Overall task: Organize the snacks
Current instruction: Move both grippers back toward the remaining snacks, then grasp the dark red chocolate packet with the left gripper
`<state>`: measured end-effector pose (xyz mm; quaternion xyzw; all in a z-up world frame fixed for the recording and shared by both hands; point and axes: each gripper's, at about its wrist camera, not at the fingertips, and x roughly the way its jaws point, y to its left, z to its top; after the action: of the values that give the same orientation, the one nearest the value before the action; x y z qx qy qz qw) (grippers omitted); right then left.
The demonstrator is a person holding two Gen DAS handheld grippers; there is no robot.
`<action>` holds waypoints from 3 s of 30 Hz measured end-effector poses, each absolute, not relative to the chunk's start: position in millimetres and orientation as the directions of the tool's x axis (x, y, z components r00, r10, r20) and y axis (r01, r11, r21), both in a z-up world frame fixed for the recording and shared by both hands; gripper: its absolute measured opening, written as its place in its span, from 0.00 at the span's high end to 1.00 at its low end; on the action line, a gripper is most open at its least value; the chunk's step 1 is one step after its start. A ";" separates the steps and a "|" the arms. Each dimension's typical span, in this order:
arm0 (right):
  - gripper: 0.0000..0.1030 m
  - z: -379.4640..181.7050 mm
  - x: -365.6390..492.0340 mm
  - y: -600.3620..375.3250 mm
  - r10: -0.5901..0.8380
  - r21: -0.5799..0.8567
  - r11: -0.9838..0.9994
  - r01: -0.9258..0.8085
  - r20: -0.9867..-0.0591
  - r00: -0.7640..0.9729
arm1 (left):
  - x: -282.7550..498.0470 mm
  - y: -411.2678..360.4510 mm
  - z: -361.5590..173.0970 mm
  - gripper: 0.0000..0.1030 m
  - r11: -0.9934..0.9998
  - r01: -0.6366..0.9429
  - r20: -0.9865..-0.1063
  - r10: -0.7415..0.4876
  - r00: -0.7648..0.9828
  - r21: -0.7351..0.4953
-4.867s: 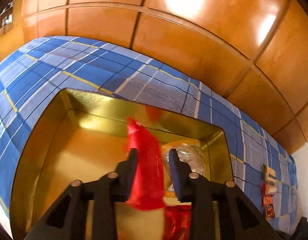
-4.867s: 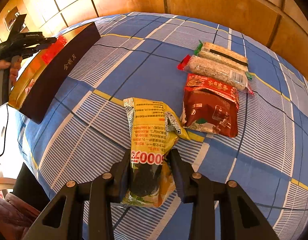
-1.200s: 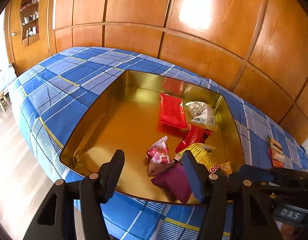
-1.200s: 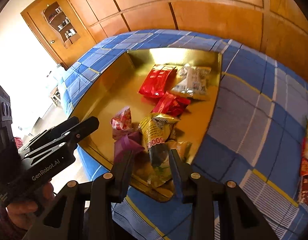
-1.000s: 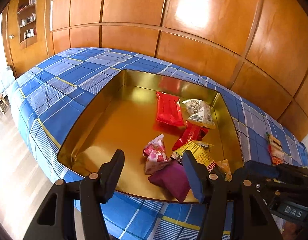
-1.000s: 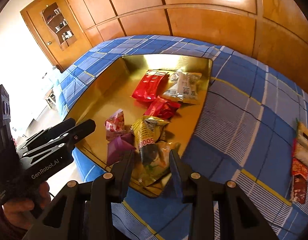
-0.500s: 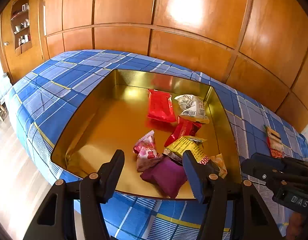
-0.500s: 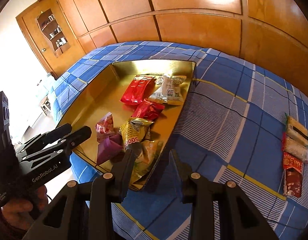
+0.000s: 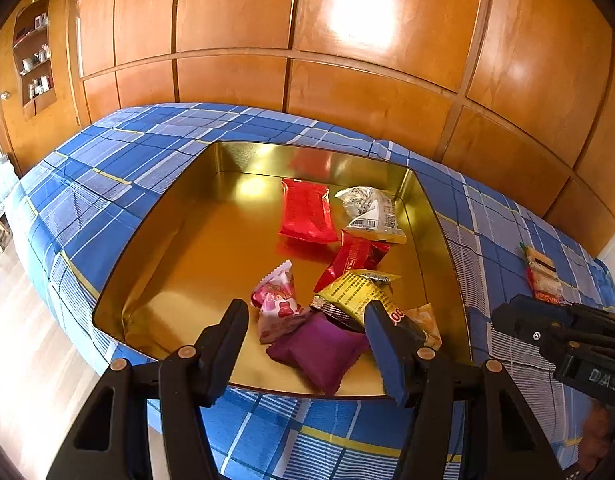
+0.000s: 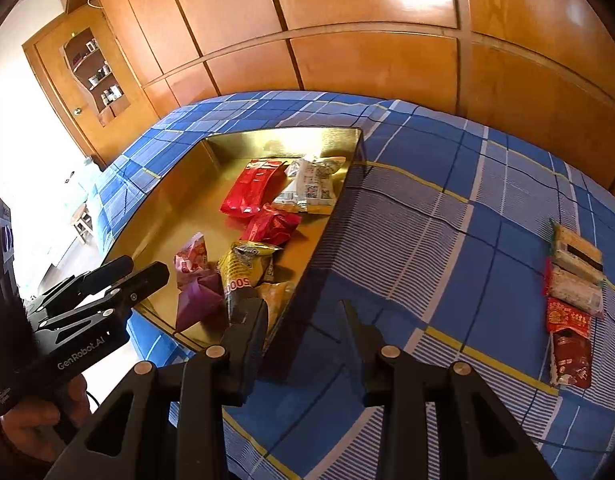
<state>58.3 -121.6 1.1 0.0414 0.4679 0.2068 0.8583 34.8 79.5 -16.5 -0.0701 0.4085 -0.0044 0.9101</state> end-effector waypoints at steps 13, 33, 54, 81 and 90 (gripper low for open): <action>0.65 -3.5 57.5 -148.4 0.339 0.222 0.933 -0.282 -0.801 0.493 | 35.1 64.4 -10.9 0.41 0.995 -0.001 -0.737 -0.077 0.672 -0.104; 0.65 14.7 59.2 -376.4 -0.044 0.026 0.993 0.114 -0.818 0.574 | 37.2 28.0 -3.5 0.41 0.990 0.112 -0.738 -0.136 0.661 -0.083; 0.63 -16.3 48.8 -470.5 -0.079 0.154 0.901 0.406 -0.861 0.502 | 38.4 -102.7 0.6 0.41 0.899 0.437 -0.762 -0.281 0.584 0.004; 0.61 -8.6 47.9 -470.9 -0.043 0.204 0.899 0.387 -0.839 0.542 | 45.0 -208.7 -22.7 0.41 0.679 0.733 -0.805 -0.414 0.425 0.037; 0.61 -8.3 47.9 -471.2 -0.035 0.214 0.897 0.388 -0.839 0.543 | 65.2 -247.1 -28.1 0.43 0.544 0.839 -0.813 -0.481 0.329 0.018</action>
<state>47.9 -471.2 -8.3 0.1911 0.4618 -0.1233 0.8573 65.2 -247.1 -28.1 0.2252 0.3977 -0.4213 0.7834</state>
